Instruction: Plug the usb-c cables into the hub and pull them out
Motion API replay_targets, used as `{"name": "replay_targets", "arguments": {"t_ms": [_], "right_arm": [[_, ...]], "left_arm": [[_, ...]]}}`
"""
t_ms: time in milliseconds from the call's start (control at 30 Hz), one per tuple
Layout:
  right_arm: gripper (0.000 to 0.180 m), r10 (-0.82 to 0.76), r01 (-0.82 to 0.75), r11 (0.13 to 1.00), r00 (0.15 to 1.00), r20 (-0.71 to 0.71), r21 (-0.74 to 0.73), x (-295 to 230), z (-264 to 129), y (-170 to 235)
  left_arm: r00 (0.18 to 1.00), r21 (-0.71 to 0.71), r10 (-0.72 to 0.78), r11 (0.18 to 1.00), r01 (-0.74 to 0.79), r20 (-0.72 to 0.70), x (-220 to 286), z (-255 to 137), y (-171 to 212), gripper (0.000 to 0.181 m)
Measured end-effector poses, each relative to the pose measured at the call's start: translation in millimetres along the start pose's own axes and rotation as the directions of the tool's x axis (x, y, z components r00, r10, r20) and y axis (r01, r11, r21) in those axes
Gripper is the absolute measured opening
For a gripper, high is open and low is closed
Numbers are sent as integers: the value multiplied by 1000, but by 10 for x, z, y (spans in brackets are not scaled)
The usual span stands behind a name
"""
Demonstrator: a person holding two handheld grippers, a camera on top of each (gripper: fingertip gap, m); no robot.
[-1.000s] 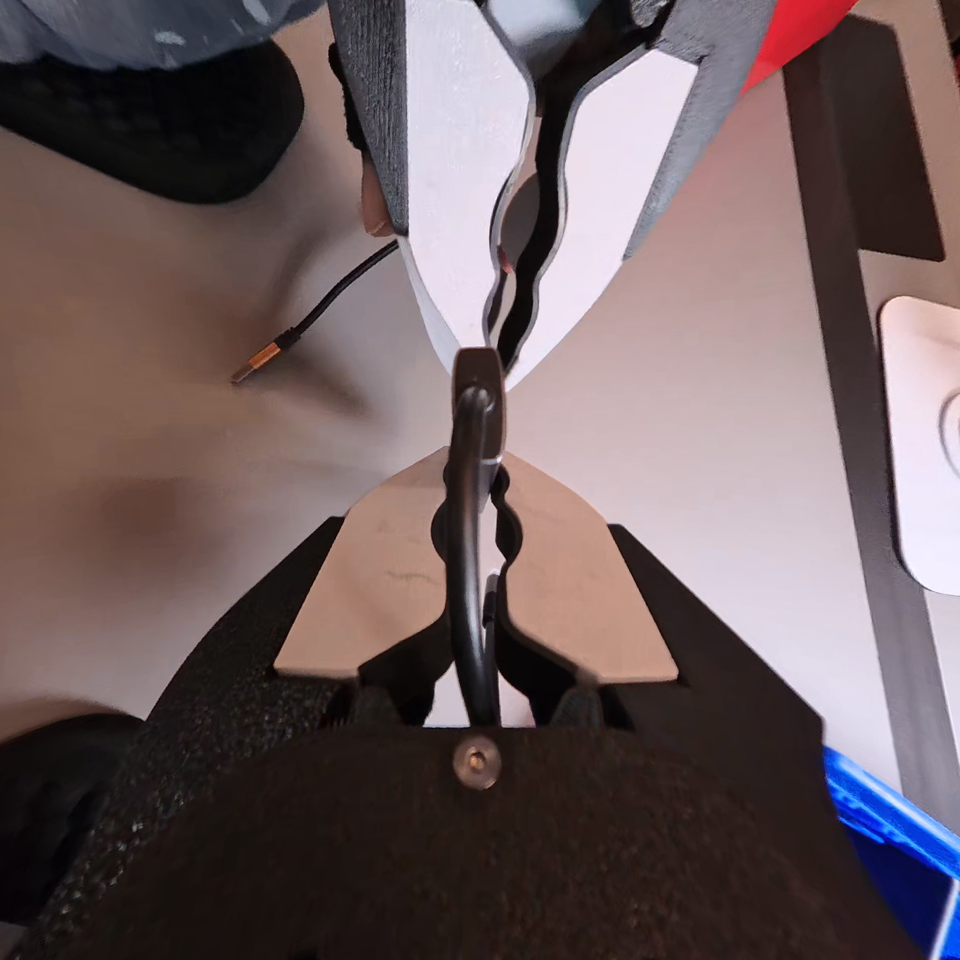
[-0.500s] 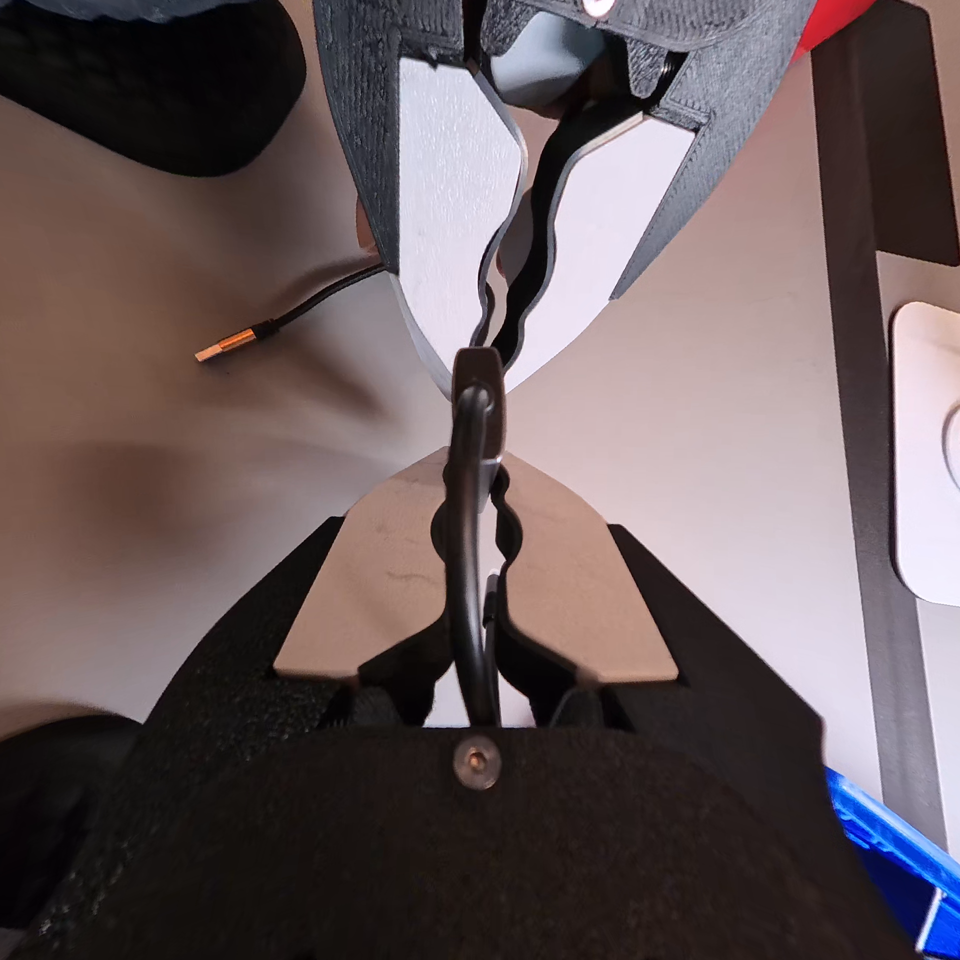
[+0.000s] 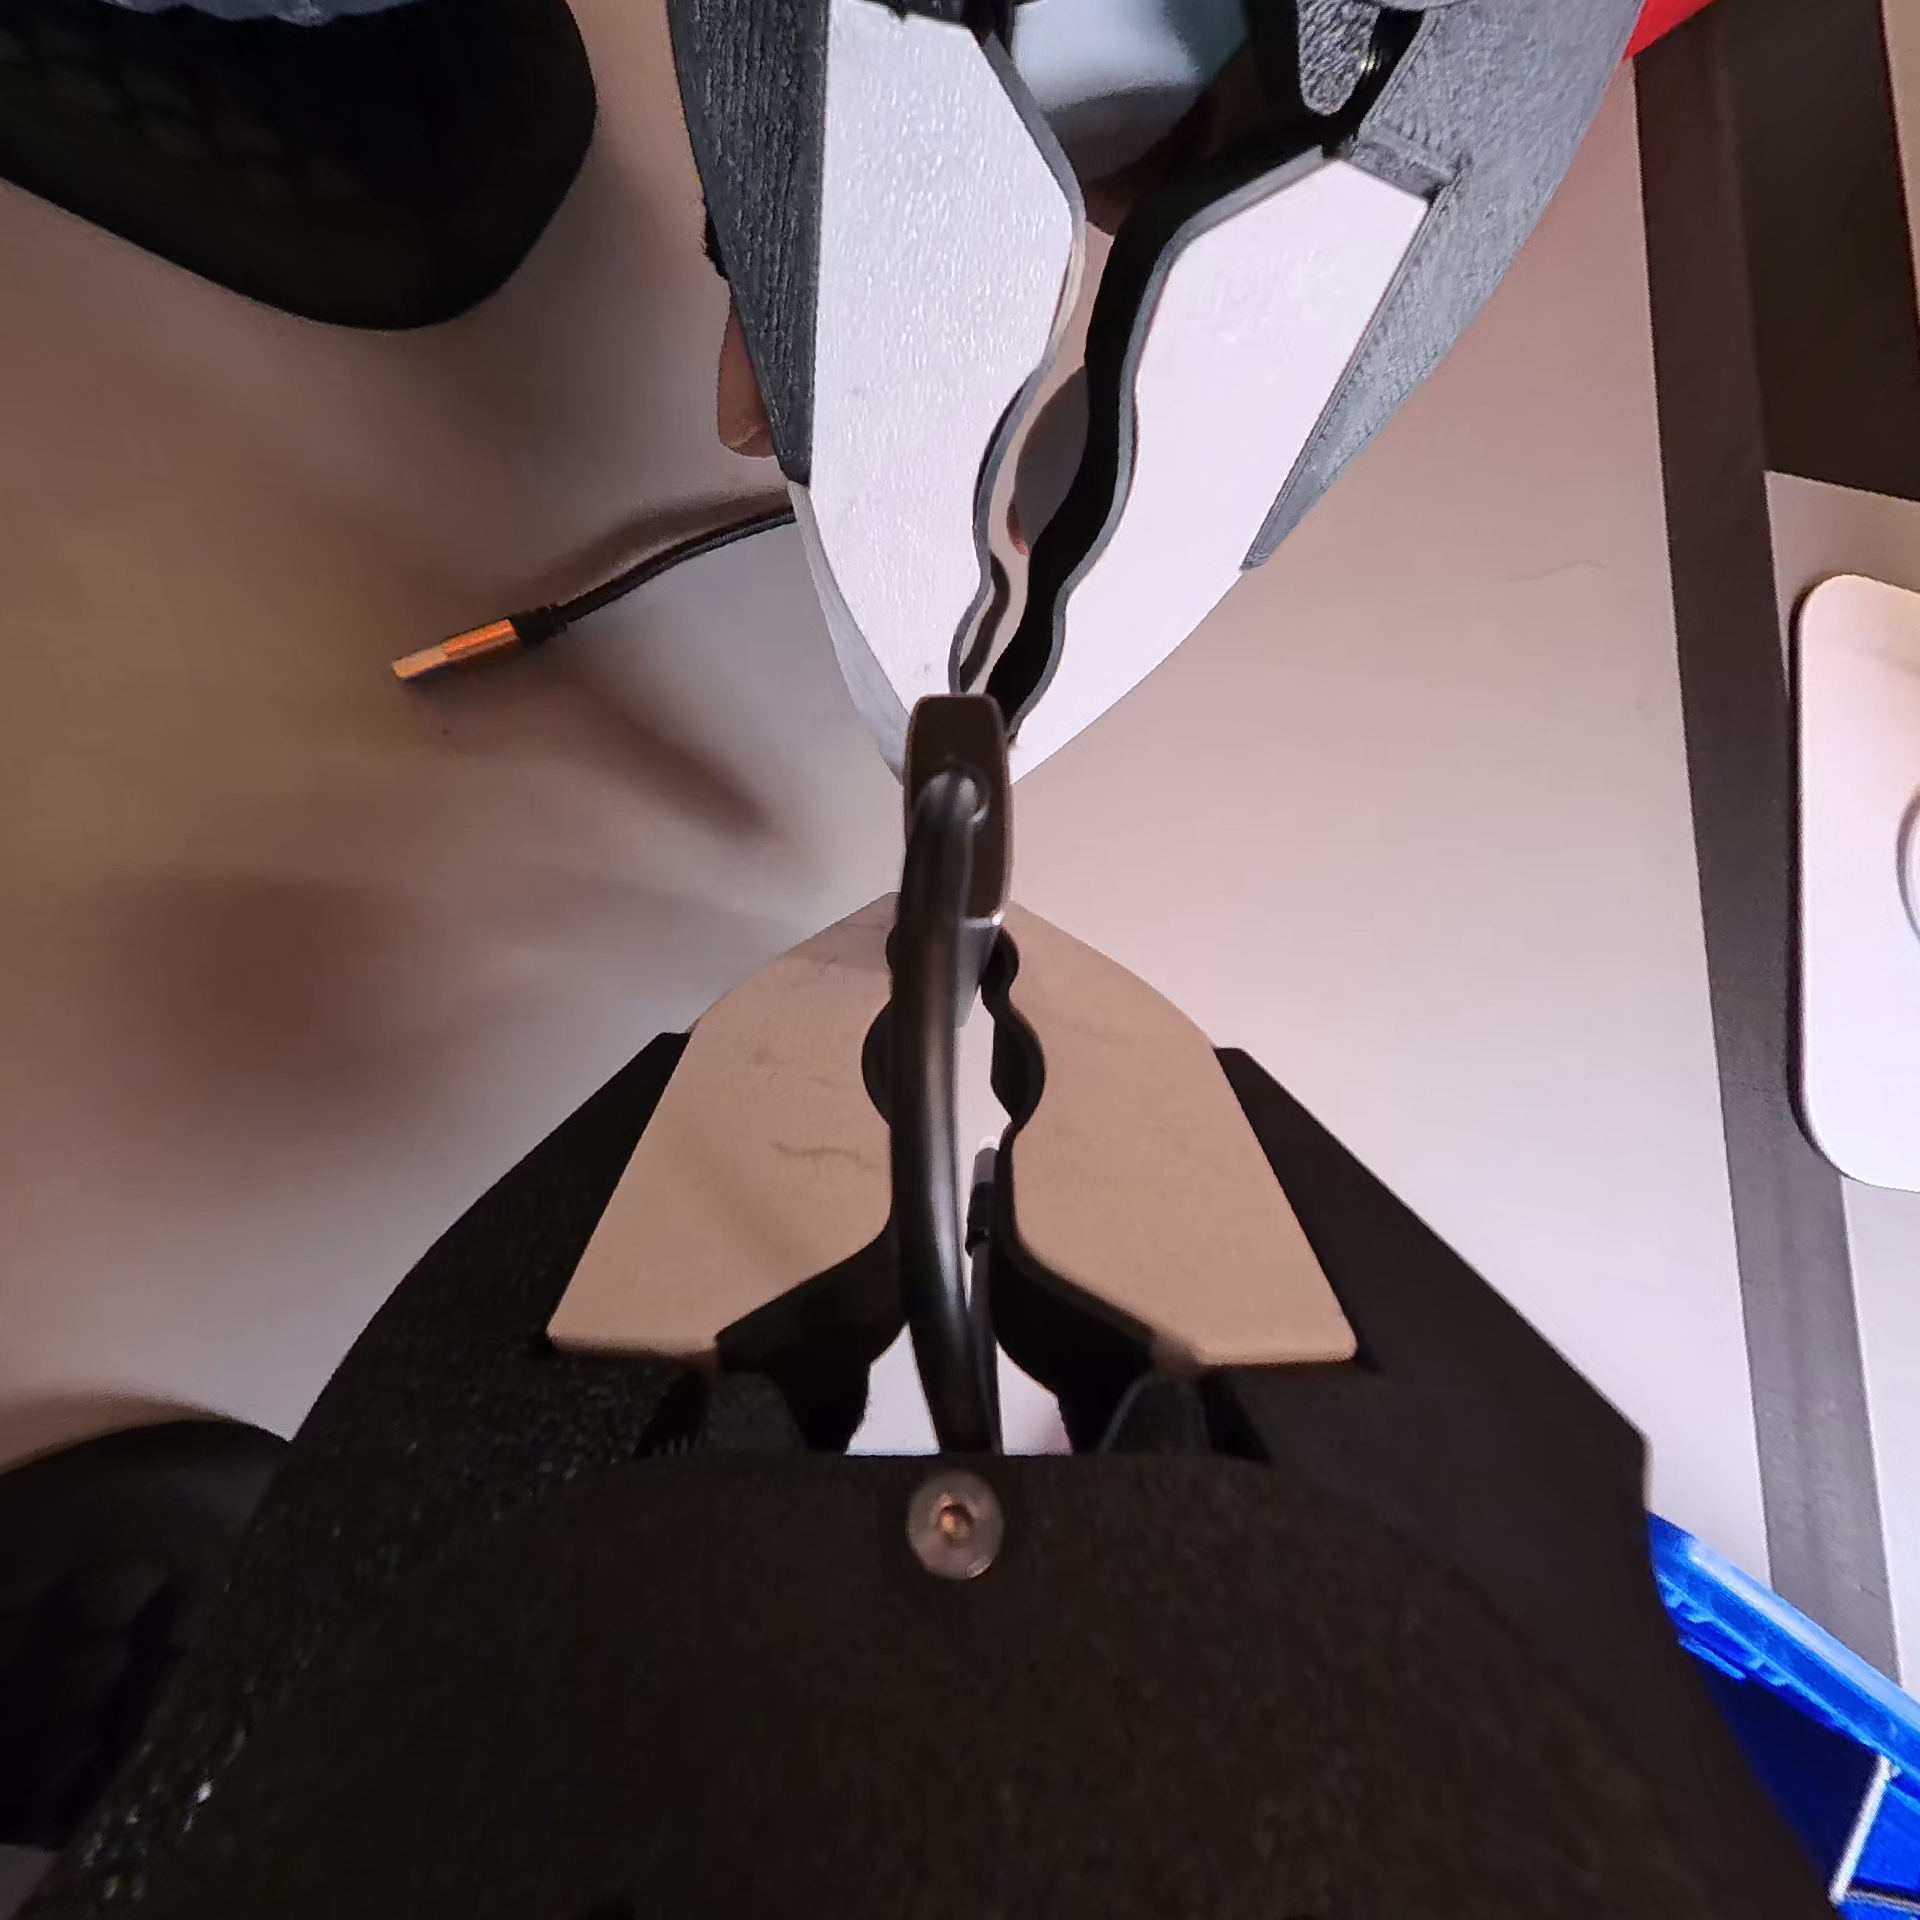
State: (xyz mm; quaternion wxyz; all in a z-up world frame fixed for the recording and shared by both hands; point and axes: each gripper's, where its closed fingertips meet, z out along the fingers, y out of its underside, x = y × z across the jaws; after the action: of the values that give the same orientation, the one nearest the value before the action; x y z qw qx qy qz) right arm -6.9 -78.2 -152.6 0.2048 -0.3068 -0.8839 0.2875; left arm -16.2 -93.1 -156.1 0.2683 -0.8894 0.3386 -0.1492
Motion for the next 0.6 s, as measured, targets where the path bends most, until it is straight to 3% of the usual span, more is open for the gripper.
{"name": "replay_targets", "arguments": {"t_ms": [600], "right_arm": [[10,-65,61,989,998,-25,-134,-42,101,86]], "left_arm": [[999,-132,15,991,-10,36,19,121,118,8]]}}
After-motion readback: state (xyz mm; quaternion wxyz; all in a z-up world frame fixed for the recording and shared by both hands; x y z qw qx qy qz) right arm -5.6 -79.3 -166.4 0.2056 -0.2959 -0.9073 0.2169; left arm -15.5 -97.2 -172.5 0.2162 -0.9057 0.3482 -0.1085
